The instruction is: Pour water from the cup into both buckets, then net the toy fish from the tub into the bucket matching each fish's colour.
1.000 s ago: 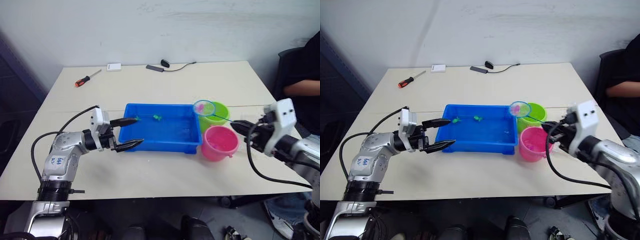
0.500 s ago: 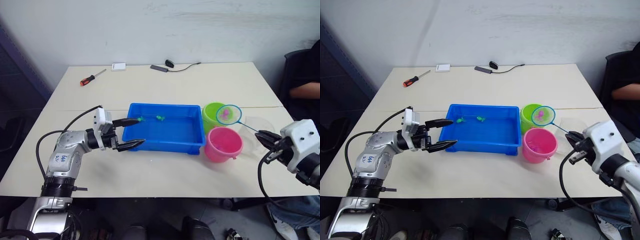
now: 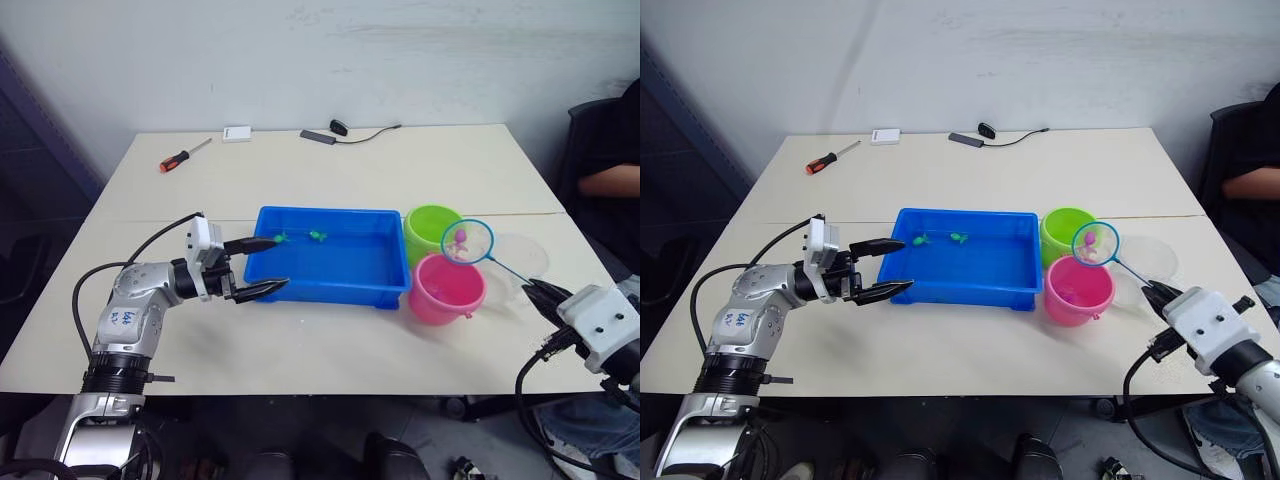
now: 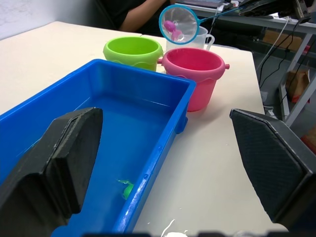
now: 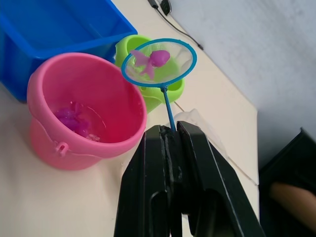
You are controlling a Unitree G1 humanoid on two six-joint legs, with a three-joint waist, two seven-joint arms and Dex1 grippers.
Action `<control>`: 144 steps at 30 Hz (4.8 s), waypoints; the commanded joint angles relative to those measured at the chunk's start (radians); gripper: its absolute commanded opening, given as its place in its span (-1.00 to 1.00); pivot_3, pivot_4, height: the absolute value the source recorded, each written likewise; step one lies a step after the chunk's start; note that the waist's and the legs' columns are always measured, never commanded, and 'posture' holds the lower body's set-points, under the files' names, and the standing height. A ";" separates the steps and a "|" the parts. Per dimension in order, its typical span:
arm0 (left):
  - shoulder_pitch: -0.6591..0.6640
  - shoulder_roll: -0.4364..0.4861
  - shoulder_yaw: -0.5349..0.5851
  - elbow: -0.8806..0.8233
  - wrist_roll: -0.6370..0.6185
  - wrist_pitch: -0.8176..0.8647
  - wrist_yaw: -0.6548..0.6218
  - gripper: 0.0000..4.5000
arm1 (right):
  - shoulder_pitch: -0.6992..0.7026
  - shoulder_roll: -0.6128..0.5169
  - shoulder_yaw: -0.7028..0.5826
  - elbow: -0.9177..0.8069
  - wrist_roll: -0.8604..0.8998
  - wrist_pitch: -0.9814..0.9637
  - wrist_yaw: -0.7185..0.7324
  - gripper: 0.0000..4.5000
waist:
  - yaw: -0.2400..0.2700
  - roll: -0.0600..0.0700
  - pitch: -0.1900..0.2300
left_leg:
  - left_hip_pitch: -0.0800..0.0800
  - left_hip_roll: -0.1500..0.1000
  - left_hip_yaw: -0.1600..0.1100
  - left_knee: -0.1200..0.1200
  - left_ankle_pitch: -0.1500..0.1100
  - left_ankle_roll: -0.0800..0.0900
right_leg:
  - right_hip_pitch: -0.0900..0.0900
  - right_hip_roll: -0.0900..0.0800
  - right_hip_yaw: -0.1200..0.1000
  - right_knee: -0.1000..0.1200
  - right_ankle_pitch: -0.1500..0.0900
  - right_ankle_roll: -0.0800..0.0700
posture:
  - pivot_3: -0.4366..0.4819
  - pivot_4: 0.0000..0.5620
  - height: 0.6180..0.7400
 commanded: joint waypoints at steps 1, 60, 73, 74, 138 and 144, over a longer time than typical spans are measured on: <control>-0.023 -0.004 0.005 0.000 0.005 -0.016 -0.004 0.99 | 0.024 -0.005 -0.012 0.064 -0.108 -0.185 -0.037 -1.00 | 0.000 0.000 0.000 | 0.000 0.000 0.000 0.000 0.000 0.000 | 0.000 0.000 0.000 0.000 0.000 0.000 | -0.05 -0.47 1.00; 0.000 -0.001 0.018 -0.023 0.003 -0.010 0.013 0.99 | 0.045 -0.203 0.031 0.420 -1.047 -0.772 -0.959 -1.00 | -0.008 -0.002 0.001 | 0.004 0.000 0.003 0.000 0.001 -0.002 | 0.002 0.000 0.005 0.002 -0.001 0.000 | -0.05 -0.47 1.00; 0.004 0.001 0.022 -0.025 -0.001 -0.008 0.016 0.99 | -0.035 -0.243 0.085 0.381 -0.940 -0.749 -0.915 -1.00 | -0.010 -0.002 0.001 | 0.005 0.000 0.003 0.000 0.001 -0.002 | 0.003 0.000 0.005 0.002 -0.001 0.000 | -0.05 -0.47 1.00; 0.004 0.001 0.025 -0.026 -0.003 -0.006 0.016 0.99 | -0.056 -0.248 0.099 0.373 -0.908 -0.747 -0.885 -1.00 | -0.015 -0.003 0.001 | 0.005 0.000 0.003 0.000 0.001 -0.002 | 0.003 0.000 0.005 0.002 -0.001 0.000 | -0.05 -0.47 1.00; 0.467 0.095 0.264 -0.538 -0.133 0.314 0.373 0.99 | -1.105 0.032 0.960 0.287 0.135 0.909 -0.026 -1.00 | -0.018 0.003 -0.003 | 0.012 0.001 -0.006 0.001 -0.002 -0.001 | -0.001 -0.001 0.002 0.014 -0.005 -0.009 | -0.05 -0.47 1.00; 0.470 0.093 0.268 -0.545 -0.138 0.307 0.376 0.99 | -1.113 0.029 1.049 0.379 -0.015 0.603 0.083 -1.00 | -0.030 0.003 -0.003 | 0.012 0.001 -0.006 0.000 -0.001 -0.003 | -0.001 0.000 0.001 0.015 0.000 0.001 | -0.05 -0.47 1.00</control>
